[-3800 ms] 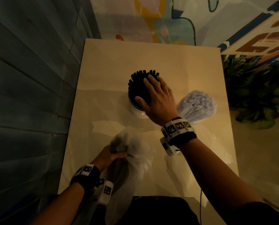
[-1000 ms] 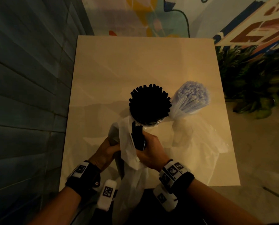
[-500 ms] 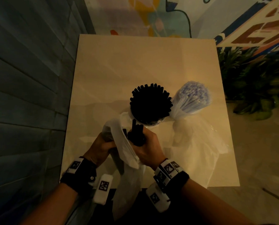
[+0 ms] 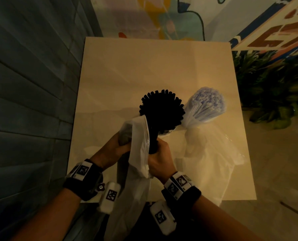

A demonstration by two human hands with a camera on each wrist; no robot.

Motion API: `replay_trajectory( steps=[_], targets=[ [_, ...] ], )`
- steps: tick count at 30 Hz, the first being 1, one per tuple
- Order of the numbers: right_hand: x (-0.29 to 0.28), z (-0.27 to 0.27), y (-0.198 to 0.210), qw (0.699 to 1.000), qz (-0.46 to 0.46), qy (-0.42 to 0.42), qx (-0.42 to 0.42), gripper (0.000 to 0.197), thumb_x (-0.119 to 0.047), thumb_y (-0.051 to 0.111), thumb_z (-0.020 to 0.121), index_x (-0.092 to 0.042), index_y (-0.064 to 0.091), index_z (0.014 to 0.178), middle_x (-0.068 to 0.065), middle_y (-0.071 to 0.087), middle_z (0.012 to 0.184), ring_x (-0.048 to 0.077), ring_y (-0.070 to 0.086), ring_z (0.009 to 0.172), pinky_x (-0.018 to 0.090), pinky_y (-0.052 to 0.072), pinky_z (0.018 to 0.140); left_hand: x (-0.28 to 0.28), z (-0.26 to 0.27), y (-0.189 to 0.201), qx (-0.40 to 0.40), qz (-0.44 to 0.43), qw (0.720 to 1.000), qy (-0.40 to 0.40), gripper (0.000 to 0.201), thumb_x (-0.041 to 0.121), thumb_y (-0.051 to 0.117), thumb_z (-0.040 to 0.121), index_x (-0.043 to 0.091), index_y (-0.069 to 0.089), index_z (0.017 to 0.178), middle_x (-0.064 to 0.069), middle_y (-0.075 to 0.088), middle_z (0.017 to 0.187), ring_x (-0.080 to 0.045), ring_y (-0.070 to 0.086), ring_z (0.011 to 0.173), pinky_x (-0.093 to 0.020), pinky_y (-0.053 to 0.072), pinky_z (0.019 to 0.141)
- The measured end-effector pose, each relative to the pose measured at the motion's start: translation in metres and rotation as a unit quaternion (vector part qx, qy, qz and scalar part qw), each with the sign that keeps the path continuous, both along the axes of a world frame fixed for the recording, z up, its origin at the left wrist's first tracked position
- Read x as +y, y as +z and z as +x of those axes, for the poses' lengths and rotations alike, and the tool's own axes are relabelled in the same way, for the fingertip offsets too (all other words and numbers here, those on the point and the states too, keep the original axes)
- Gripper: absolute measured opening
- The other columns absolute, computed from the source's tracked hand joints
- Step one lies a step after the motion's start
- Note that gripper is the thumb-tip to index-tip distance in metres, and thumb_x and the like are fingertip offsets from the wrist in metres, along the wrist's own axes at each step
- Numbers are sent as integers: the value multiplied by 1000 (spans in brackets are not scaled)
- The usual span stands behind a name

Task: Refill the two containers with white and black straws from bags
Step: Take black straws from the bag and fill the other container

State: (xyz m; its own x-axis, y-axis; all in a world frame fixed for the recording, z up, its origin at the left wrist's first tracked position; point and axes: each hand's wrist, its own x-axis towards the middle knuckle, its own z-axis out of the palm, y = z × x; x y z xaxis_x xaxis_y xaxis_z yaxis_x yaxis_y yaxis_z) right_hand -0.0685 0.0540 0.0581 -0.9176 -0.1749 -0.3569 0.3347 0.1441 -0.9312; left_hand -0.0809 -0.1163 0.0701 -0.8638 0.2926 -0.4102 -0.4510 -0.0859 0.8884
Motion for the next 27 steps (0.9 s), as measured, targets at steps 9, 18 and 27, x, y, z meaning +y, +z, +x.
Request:
replay_trajectory(
  steps=[9, 18, 27],
  targets=[
    [16, -18, 24, 992, -75, -95, 37, 12, -6, 64, 91, -3, 62, 80, 6, 59, 69, 13, 58, 67, 29, 48, 63, -14, 4, -19, -11, -62, 998, 23, 77, 66, 78, 56, 18, 65, 114, 7, 74, 106, -12, 69, 101, -23, 56, 84],
    [41, -54, 74, 971, -135, -138, 143, 34, 1, 55, 94, -24, 62, 71, 3, 60, 64, 31, 55, 61, 47, 48, 65, -24, 30, -61, -87, -81, 992, 44, 93, 76, 81, 40, 19, 66, 112, 7, 75, 102, -13, 71, 95, -21, 54, 77],
    [45, -78, 95, 930, -201, -238, 195, 35, 10, 53, 88, -22, 58, 73, 2, 50, 57, 23, 44, 50, 36, 38, 55, -31, 25, -107, -177, -187, 966, 1, 51, 35, 77, 81, 19, 59, 127, 1, 69, 111, -18, 67, 97, -45, 50, 98]
  ],
)
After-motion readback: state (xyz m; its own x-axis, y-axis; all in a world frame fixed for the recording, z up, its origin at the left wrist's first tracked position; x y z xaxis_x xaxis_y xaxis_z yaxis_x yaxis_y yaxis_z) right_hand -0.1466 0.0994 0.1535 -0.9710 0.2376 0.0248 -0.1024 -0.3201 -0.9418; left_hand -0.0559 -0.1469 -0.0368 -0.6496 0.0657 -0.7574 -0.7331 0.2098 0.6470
